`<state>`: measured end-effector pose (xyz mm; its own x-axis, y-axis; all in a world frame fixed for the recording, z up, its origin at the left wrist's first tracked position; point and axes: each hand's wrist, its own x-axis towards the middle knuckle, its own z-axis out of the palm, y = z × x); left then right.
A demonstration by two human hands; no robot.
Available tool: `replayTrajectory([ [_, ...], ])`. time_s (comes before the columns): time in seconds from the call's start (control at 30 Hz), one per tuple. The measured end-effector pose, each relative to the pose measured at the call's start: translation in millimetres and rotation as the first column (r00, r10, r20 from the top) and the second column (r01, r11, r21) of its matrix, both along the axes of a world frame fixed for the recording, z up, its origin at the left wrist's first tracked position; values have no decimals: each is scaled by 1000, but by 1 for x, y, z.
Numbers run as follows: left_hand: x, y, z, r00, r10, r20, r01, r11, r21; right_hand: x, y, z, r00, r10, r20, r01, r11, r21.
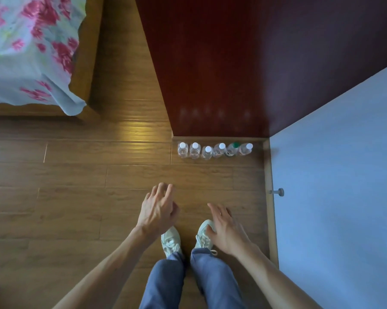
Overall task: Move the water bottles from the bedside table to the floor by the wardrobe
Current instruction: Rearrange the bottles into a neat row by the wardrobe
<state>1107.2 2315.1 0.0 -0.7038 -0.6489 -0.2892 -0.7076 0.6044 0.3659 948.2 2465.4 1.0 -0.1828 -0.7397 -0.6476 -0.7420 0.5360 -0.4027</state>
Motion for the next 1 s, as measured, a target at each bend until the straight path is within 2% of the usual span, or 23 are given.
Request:
replayTrajectory([
  [0.1,-3,-8,-29,999,33,30,-33,999,6,-8,-5,-29,999,42,-15,-42,999,-6],
  [0.4,-19,-47,-129,986,-39,161,30,998,63,-41,-49,-129,997,49,-66,-52,998,-48],
  [0.77,-52,-89,-265,989,-58,133,59,998,-6,-65,-122,-263,988,47,-147,-69,986,-150],
  [1.0,-70,-112,-328,995,-39,93,43,998,-51,-78,-150,-324,987,24,-158,-57,977,-207],
])
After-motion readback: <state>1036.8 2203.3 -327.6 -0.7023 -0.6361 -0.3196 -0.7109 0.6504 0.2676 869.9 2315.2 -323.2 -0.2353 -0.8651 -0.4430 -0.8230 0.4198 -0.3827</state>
